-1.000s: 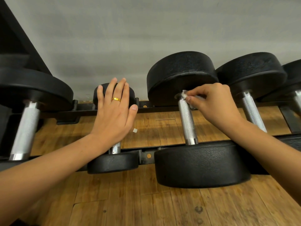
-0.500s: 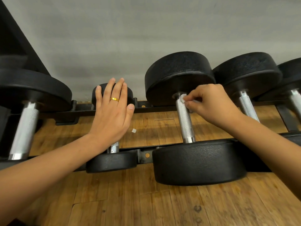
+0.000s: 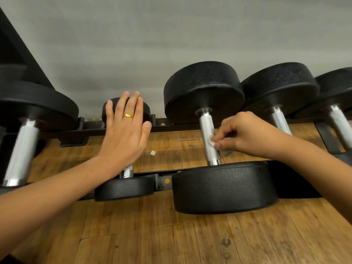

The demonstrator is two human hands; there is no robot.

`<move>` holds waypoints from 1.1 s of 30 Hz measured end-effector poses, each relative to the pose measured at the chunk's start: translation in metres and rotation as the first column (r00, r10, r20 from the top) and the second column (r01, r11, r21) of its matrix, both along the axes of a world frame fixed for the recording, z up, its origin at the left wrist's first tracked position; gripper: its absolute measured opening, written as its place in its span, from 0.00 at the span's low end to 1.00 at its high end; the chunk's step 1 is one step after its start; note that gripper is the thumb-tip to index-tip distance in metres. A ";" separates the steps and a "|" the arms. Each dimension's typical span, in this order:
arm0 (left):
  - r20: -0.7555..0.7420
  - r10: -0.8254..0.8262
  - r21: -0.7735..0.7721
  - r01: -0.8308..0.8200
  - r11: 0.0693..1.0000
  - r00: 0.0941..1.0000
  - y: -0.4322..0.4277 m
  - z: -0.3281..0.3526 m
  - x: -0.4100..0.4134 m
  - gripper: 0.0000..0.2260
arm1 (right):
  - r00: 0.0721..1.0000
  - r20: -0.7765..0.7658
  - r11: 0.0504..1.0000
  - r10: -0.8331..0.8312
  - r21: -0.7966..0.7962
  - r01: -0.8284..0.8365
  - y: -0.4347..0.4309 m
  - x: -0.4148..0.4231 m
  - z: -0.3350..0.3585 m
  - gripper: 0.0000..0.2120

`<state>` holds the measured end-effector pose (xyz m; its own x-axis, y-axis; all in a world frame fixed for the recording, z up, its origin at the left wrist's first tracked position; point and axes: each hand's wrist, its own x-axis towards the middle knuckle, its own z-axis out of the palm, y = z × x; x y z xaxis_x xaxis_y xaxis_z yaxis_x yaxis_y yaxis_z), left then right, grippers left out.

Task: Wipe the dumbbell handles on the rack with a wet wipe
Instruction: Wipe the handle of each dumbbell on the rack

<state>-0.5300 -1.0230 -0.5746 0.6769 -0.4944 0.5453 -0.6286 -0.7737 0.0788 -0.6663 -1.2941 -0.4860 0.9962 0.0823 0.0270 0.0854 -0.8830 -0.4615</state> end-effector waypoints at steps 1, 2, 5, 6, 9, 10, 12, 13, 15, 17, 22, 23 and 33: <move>0.002 0.000 0.001 0.000 1.000 1.000 0.000 0.000 0.000 0.28 | 1.000 0.024 1.000 0.002 -0.016 -0.002 0.000 0.001 -0.001 0.04; 0.004 -0.001 0.002 0.001 1.000 1.000 0.000 0.001 0.000 0.28 | 0.997 0.077 0.999 -0.004 -0.035 0.007 0.001 0.005 -0.003 0.04; 0.002 -0.005 0.009 0.005 1.000 1.000 0.000 0.000 -0.001 0.28 | 0.973 0.226 0.997 -0.053 -0.040 0.063 0.006 0.012 -0.005 0.05; 0.003 -0.006 0.013 0.006 1.000 1.000 0.000 0.000 -0.002 0.28 | 0.973 0.226 0.997 -0.045 -0.047 0.057 0.006 0.012 -0.004 0.05; -0.008 -0.006 0.024 0.006 1.000 1.000 0.001 0.000 -0.001 0.28 | 0.998 0.052 0.997 0.041 -0.074 -0.037 0.005 0.005 0.001 0.06; -0.020 -0.007 0.034 0.008 0.999 1.000 0.001 0.001 -0.001 0.29 | 0.998 0.009 0.995 0.061 -0.075 -0.061 0.004 0.003 0.002 0.06; -0.060 -0.022 0.063 0.025 0.998 0.998 0.003 0.005 -0.002 0.30 | 0.997 0.045 0.995 0.067 -0.077 -0.063 0.003 0.001 0.000 0.06; -0.097 -0.040 0.068 0.047 0.997 0.995 0.006 0.010 -0.004 0.30 | 0.994 0.097 0.996 0.055 -0.081 -0.047 0.002 0.002 -0.003 0.06; -0.204 -0.121 0.036 0.131 0.991 0.971 0.013 0.024 -0.013 0.31 | 0.982 0.190 0.997 0.009 -0.078 0.006 0.001 0.005 -0.008 0.06; -0.269 -0.236 0.001 0.245 0.970 0.934 0.021 0.035 -0.032 0.31 | 0.970 0.240 0.998 -0.035 -0.048 0.048 0.001 0.008 -0.010 0.07; -0.175 -0.433 0.381 0.467 0.798 0.884 0.051 0.005 -0.088 0.24 | 0.987 0.144 0.992 0.069 -0.118 -0.052 0.000 0.003 -0.004 0.06; -0.139 -0.458 0.445 0.468 0.763 0.878 0.057 -0.003 -0.091 0.22 | 0.990 0.115 0.992 0.077 -0.110 -0.064 0.000 0.002 -0.003 0.05; -0.048 -0.485 0.332 0.472 0.817 0.873 0.060 -0.017 -0.094 0.18 | 0.979 0.196 0.988 0.060 -0.153 -0.029 0.000 0.009 -0.008 0.07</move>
<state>-0.6236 -0.9627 -0.5915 0.2911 -0.9026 0.3170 -0.9235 -0.3516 -0.1531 -0.6576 -1.2940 -0.4935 0.9672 0.1446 0.2089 0.2033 -0.9337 -0.2948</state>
